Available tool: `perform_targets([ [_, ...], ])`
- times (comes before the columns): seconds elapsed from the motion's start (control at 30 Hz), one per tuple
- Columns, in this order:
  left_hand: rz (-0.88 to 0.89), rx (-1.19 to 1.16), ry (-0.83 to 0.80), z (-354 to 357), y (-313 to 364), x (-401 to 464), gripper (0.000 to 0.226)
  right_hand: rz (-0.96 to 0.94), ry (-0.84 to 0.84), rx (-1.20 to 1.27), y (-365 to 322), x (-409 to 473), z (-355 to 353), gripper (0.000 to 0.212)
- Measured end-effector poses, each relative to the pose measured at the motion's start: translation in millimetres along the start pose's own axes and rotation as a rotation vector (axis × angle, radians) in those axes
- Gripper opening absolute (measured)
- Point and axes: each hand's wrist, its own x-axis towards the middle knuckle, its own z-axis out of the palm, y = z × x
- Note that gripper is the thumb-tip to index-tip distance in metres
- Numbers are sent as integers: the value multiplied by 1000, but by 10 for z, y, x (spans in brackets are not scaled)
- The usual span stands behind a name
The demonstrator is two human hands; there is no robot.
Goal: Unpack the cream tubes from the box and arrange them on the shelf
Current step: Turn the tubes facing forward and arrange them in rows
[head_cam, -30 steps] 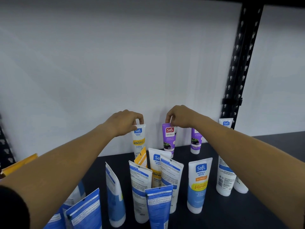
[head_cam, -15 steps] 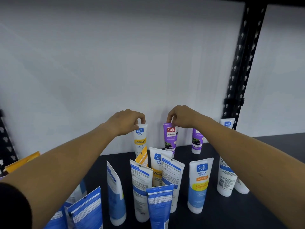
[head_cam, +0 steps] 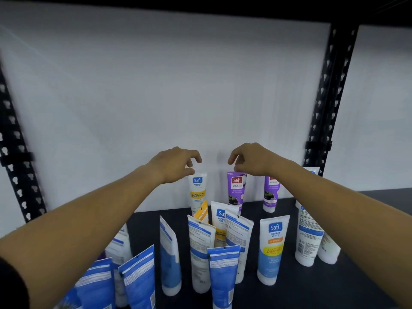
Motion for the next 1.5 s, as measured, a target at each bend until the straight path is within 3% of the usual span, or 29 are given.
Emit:
perform_targets([
  [0.13, 54, -60, -1, -176, 143, -295, 24, -61, -42, -6, -261, -257, -121, 20],
  [0.27, 179, -152, -124, -289, 284, -609, 23, -98, -124, -53, -487, -527, -180, 20],
  [0.57, 291, -29, -213, -309, 449, -917, 29, -82, -248, -72, -637, -816, -88, 13],
  [1.0, 196, 118, -108, -104, 367, -786, 14, -97, -262, -83, -620, -804, 77, 7],
  [1.2, 71, 44, -136, -47, 264, -796, 9, -100, -264, -58, -662, -832, 69, 7],
  [1.5, 70, -70, -199, -103, 337, -842, 13, -111, -230, -58, -698, -821, 116, 12],
])
